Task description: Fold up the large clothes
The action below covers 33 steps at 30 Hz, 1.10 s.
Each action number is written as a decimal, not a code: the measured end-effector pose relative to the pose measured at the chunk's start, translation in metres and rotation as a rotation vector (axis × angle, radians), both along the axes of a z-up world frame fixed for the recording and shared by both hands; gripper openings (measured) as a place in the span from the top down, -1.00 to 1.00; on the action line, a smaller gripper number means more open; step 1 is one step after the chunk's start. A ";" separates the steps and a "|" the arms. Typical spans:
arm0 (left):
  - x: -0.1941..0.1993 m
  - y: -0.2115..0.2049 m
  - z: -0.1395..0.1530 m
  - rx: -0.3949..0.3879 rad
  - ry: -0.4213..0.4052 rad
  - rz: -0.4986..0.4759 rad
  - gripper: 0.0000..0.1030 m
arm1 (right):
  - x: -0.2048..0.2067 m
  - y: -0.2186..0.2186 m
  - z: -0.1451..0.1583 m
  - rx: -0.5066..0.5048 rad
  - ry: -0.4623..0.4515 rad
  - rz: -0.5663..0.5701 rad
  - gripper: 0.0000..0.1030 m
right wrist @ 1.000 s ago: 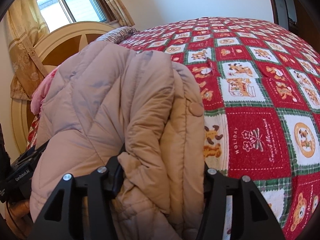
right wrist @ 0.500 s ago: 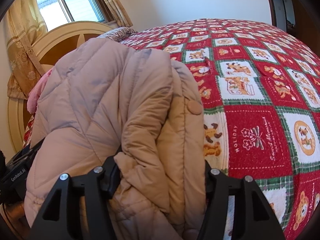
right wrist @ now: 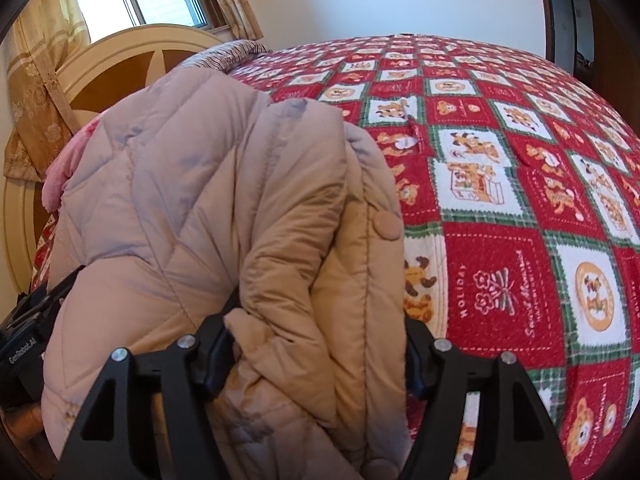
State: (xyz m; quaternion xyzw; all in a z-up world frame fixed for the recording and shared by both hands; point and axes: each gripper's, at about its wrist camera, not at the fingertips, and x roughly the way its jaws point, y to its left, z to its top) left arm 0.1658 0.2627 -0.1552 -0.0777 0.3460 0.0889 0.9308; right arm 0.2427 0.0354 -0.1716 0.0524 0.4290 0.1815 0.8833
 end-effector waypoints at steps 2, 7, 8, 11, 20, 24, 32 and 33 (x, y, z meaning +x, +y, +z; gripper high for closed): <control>-0.003 0.002 0.008 -0.010 0.035 0.012 -0.98 | 0.000 -0.001 0.003 -0.001 -0.001 -0.009 -0.40; -0.044 -0.001 0.055 -0.006 -0.048 0.030 -0.98 | -0.015 -0.009 0.032 0.028 0.006 -0.024 -0.50; -0.060 -0.004 0.071 0.003 -0.079 0.031 -0.98 | -0.022 -0.011 0.040 0.026 -0.010 -0.025 -0.63; -0.095 -0.013 0.104 0.032 -0.156 0.017 -0.98 | -0.054 -0.017 0.074 0.031 -0.098 -0.017 -0.82; -0.143 -0.025 0.152 0.060 -0.275 -0.018 -0.98 | -0.117 -0.014 0.134 0.058 -0.259 0.025 -0.82; -0.146 -0.026 0.156 0.066 -0.282 -0.026 -0.98 | -0.127 -0.009 0.148 0.062 -0.300 0.043 -0.82; -0.146 -0.030 0.153 0.066 -0.275 -0.032 -0.98 | -0.136 -0.011 0.154 0.076 -0.317 0.050 -0.83; -0.146 -0.030 0.153 0.065 -0.275 -0.032 -0.98 | -0.137 -0.012 0.154 0.079 -0.316 0.048 -0.83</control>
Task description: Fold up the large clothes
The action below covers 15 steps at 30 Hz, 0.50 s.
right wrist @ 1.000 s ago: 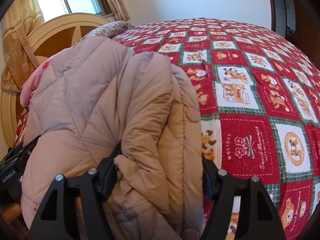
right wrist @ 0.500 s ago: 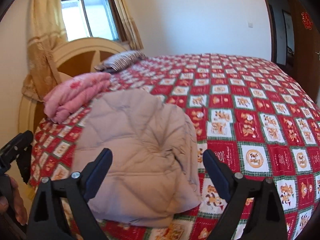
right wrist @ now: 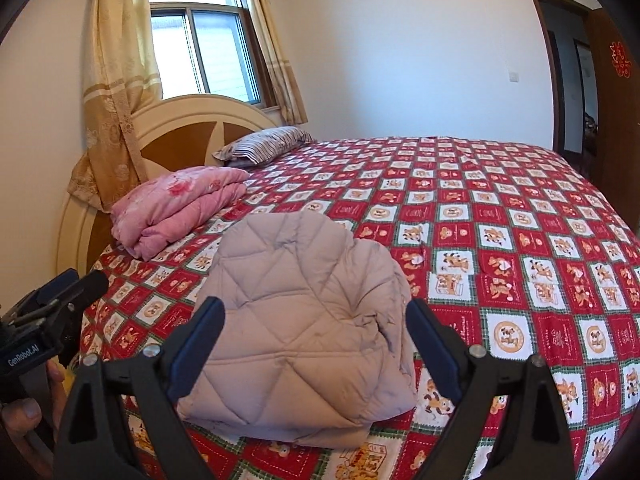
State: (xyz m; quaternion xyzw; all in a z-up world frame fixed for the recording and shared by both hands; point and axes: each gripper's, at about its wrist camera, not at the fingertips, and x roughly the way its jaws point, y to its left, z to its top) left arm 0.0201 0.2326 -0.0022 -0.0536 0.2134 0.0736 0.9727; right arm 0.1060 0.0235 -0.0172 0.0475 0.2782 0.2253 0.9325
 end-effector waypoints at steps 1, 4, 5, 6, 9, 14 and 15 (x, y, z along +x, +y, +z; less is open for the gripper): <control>0.000 0.000 0.000 -0.001 0.000 0.001 -0.98 | 0.000 0.000 0.000 0.003 0.002 -0.001 -0.83; 0.000 0.000 -0.001 -0.002 0.002 0.001 -0.98 | 0.000 -0.001 -0.002 0.003 0.009 -0.001 -0.83; 0.000 0.000 -0.002 -0.004 0.002 0.002 -0.98 | 0.001 0.000 -0.002 0.001 0.011 0.000 -0.83; -0.001 0.000 -0.002 -0.004 0.004 0.001 -0.98 | 0.000 0.001 -0.003 -0.002 0.013 -0.001 -0.83; -0.001 -0.001 -0.003 -0.002 0.006 0.002 -0.98 | 0.001 0.001 -0.005 -0.002 0.018 0.001 -0.83; 0.000 -0.002 -0.004 -0.005 0.007 0.003 -0.98 | 0.001 0.001 -0.005 -0.003 0.017 0.000 -0.83; 0.000 -0.002 -0.004 -0.004 0.006 0.002 -0.98 | 0.001 0.001 -0.005 -0.003 0.017 -0.001 -0.83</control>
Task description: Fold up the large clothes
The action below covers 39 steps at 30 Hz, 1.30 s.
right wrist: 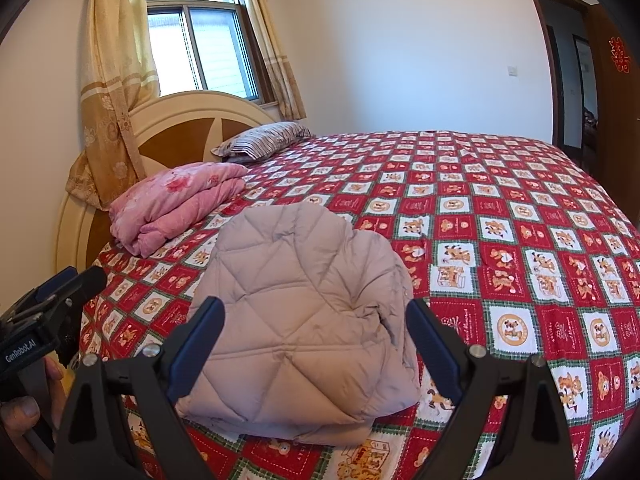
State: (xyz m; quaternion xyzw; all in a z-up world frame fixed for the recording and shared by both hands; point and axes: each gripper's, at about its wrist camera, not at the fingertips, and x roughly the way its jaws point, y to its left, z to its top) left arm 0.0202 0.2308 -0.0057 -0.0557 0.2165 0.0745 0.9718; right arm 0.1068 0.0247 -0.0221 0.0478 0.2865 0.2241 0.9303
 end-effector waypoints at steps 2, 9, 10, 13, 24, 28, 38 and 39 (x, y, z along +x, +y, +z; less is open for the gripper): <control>0.000 0.001 0.000 0.002 0.002 0.001 -0.98 | 0.000 0.000 0.000 0.001 -0.001 0.001 -0.83; 0.000 0.000 0.000 0.000 0.000 0.001 -0.98 | 0.000 -0.002 0.000 0.001 0.000 0.001 -0.83; 0.000 0.001 0.000 0.000 0.001 0.001 -0.98 | 0.000 -0.002 0.000 0.001 -0.001 0.002 -0.83; 0.000 0.001 0.000 0.000 0.001 0.000 -0.98 | 0.000 -0.002 0.000 -0.001 -0.001 0.003 -0.83; 0.003 -0.001 -0.004 -0.001 0.010 0.001 -0.98 | 0.000 -0.001 -0.001 -0.001 0.000 0.001 -0.83; 0.005 -0.001 -0.006 0.003 0.016 0.007 -0.98 | 0.000 -0.002 -0.001 -0.003 0.000 0.000 -0.83; 0.006 -0.001 -0.007 0.021 0.022 0.010 -0.98 | 0.000 -0.004 -0.002 0.001 -0.004 -0.002 -0.83; 0.007 -0.001 -0.007 0.025 0.023 0.008 -0.98 | 0.000 -0.006 -0.002 0.002 -0.005 -0.003 -0.83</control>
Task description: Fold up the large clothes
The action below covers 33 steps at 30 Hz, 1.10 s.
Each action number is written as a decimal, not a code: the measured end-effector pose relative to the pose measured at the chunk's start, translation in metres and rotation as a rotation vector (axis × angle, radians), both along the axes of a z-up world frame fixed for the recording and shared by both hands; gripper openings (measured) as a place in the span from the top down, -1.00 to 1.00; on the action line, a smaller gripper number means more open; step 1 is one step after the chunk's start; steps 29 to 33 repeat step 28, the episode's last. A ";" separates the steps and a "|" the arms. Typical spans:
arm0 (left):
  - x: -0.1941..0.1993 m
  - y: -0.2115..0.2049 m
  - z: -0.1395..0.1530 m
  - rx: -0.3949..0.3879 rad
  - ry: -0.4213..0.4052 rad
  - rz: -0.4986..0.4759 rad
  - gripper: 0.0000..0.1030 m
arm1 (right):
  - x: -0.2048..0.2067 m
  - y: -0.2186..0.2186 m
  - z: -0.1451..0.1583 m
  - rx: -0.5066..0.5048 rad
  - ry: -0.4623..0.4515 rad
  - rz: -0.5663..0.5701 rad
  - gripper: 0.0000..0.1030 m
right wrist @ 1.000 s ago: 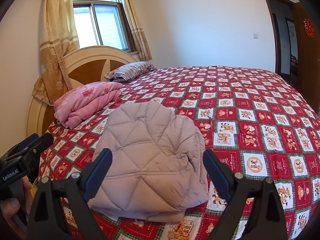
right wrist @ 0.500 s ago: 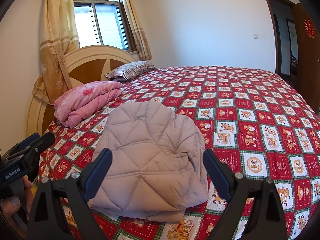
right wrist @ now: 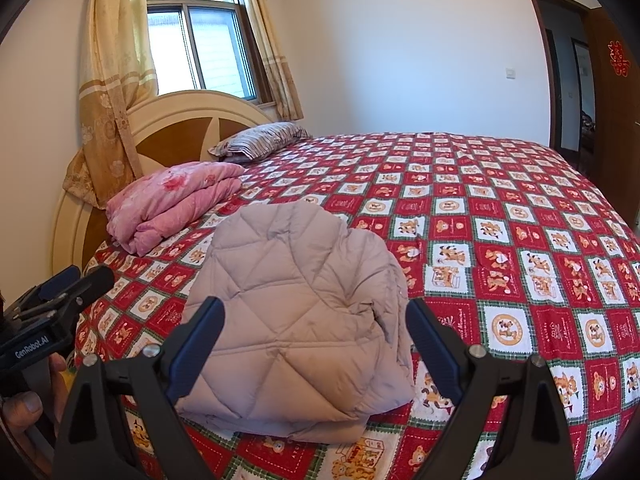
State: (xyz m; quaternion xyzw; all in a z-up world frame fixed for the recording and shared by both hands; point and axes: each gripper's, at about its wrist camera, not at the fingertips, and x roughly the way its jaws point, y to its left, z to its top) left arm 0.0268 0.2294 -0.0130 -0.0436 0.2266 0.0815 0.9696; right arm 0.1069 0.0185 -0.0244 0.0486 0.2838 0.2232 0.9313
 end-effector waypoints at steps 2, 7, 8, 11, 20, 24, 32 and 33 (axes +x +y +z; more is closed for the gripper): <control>0.000 0.000 0.000 0.002 0.001 -0.004 -0.98 | 0.000 -0.006 -0.001 0.004 -0.003 -0.001 -0.83; 0.001 -0.002 0.000 -0.005 0.006 -0.015 -0.98 | -0.001 -0.011 0.002 0.014 -0.015 -0.003 -0.83; 0.002 -0.001 0.000 -0.011 0.010 -0.016 -0.98 | -0.001 -0.013 0.002 0.017 -0.018 -0.003 -0.83; 0.004 0.002 -0.002 -0.035 0.020 -0.022 -0.98 | -0.003 -0.011 0.004 0.019 -0.024 -0.001 -0.83; 0.005 -0.005 -0.005 0.031 0.013 0.025 -0.98 | -0.004 -0.009 0.001 0.013 -0.011 0.001 -0.83; 0.002 -0.010 -0.007 0.074 -0.007 0.030 -0.98 | -0.006 -0.006 -0.002 0.007 -0.005 0.005 -0.83; 0.002 -0.012 -0.007 0.083 -0.008 0.016 -0.98 | -0.006 -0.005 -0.003 0.006 -0.002 0.004 -0.83; 0.002 -0.012 -0.007 0.083 -0.008 0.016 -0.98 | -0.006 -0.005 -0.003 0.006 -0.002 0.004 -0.83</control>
